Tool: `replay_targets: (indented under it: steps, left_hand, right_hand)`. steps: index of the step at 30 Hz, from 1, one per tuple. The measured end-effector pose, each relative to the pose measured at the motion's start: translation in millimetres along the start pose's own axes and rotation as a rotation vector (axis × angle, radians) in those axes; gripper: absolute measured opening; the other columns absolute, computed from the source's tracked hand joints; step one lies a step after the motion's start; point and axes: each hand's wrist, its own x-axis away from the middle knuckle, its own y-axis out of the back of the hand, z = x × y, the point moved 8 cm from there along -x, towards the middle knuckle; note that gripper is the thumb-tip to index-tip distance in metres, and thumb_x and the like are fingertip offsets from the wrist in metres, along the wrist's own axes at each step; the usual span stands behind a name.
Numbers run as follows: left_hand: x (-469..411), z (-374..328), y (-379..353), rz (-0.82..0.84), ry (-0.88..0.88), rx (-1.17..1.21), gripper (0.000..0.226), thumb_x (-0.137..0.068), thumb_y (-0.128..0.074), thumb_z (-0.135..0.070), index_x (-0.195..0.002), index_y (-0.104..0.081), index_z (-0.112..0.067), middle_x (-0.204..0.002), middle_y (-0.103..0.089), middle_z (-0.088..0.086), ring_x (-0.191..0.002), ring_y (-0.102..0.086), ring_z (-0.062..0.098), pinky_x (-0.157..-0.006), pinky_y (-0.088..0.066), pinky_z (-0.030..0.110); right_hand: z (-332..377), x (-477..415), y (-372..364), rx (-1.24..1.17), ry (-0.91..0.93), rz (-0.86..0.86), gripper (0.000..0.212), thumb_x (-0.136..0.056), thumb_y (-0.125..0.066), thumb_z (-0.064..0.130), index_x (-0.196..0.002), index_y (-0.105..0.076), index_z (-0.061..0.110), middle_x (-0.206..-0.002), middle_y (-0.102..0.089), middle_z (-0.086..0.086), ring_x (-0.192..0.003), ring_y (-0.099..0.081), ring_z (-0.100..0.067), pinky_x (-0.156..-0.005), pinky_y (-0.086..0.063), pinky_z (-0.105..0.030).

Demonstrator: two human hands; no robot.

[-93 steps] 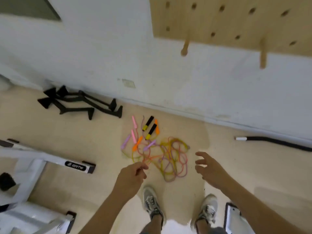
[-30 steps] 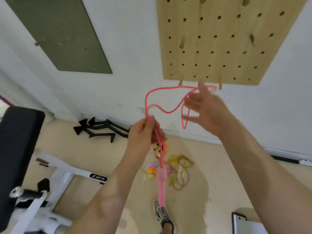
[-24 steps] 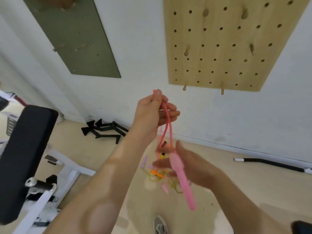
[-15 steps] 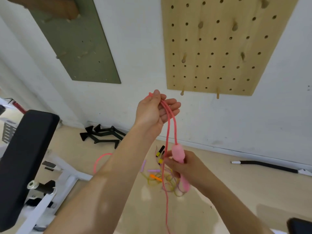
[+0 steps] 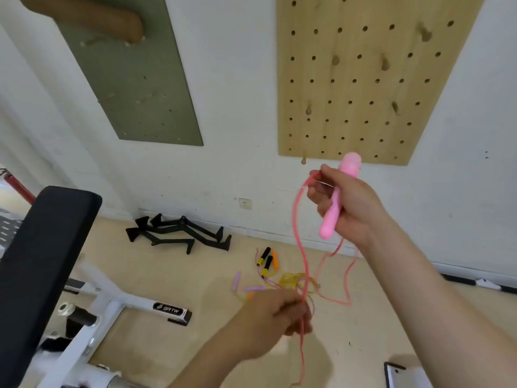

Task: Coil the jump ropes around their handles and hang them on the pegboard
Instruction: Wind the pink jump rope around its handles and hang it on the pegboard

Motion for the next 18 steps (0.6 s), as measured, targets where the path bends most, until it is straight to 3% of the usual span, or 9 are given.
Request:
replay_targets:
  steps: [2,4,7,9,12,14,16,18]
  left_hand:
    - [7,-9,21,-0.102,-0.052,0.296,0.026,-0.100,-0.039,-0.010,-0.082,-0.056,-0.012,-0.070,-0.069,0.004,-0.060,-0.066,0.011,-0.063,-0.055,0.030]
    - [6,-32,59,-0.256,-0.130,0.596,0.025,-0.101,-0.035,-0.015,-0.083,-0.051,-0.008,-0.068,-0.070,0.011,-0.058,-0.068,0.021,-0.055,-0.055,0.028]
    - [1,-76,103,-0.400,-0.308,0.788,0.027,-0.102,-0.032,-0.022,-0.086,-0.048,-0.007,-0.065,-0.070,0.010,-0.059,-0.069,0.023,-0.058,-0.058,0.030]
    - [-7,-93,125,-0.455,-0.351,0.877,0.027,-0.104,-0.030,-0.022,-0.089,-0.046,-0.006,-0.065,-0.070,0.011,-0.061,-0.070,0.024,-0.060,-0.059,0.027]
    - [-20,-105,156,-0.538,-0.381,0.878,0.023,-0.104,-0.029,-0.019,-0.094,-0.044,-0.005,-0.067,-0.070,0.012,-0.066,-0.071,0.027,-0.058,-0.058,0.026]
    - [-22,-107,175,-0.592,-0.399,0.879,0.021,-0.104,-0.029,-0.017,-0.096,-0.044,-0.005,-0.071,-0.070,0.014,-0.068,-0.071,0.028,-0.059,-0.058,0.027]
    - [-22,-105,194,-0.664,-0.422,0.961,0.020,-0.104,-0.029,-0.014,-0.097,-0.044,-0.004,-0.076,-0.068,0.017,-0.065,-0.071,0.027,-0.059,-0.058,0.028]
    - [-24,-95,210,-0.720,-0.425,1.053,0.020,-0.103,-0.028,-0.014,-0.099,-0.045,-0.002,-0.083,-0.066,0.019,-0.064,-0.071,0.027,-0.060,-0.059,0.029]
  right_hand:
    - [-12,4,1,0.140,-0.050,0.059,0.027,-0.094,-0.054,0.028,-0.098,-0.064,0.004,-0.094,-0.073,-0.013,-0.062,-0.068,-0.013,-0.033,-0.033,-0.013]
    - [-43,18,-3,0.195,-0.147,0.224,0.034,-0.090,-0.056,0.032,-0.107,-0.066,0.004,-0.109,-0.070,-0.017,-0.076,-0.071,-0.015,-0.032,-0.037,-0.013]
    - [-96,52,-21,0.129,-0.297,0.542,0.034,-0.087,-0.059,0.033,-0.112,-0.070,0.012,-0.128,-0.054,-0.033,-0.105,-0.066,-0.025,-0.048,-0.051,-0.018]
    - [-123,73,-30,0.163,-0.349,0.738,0.043,-0.086,-0.063,0.043,-0.121,-0.064,0.017,-0.133,-0.055,-0.024,-0.120,-0.057,-0.030,-0.057,-0.050,-0.019]
    - [-136,79,-19,0.008,-0.361,0.665,0.047,-0.073,-0.078,0.045,-0.104,-0.068,0.011,-0.096,-0.072,-0.021,-0.094,-0.068,-0.033,-0.064,-0.051,-0.029]
    - [-136,78,-3,-0.171,-0.331,0.551,0.049,-0.067,-0.084,0.040,-0.093,-0.065,0.003,-0.064,-0.066,-0.018,-0.068,-0.064,-0.033,-0.073,-0.053,-0.039]
    - [-136,78,8,-0.206,-0.273,0.509,0.044,-0.071,-0.081,0.043,-0.088,-0.064,0.006,-0.053,-0.056,-0.012,-0.058,-0.055,-0.028,-0.077,-0.046,-0.042]
    - [-135,74,14,-0.194,-0.205,0.443,0.039,-0.071,-0.081,0.043,-0.083,-0.064,0.010,-0.050,-0.045,-0.003,-0.052,-0.047,-0.021,-0.071,-0.043,-0.036]
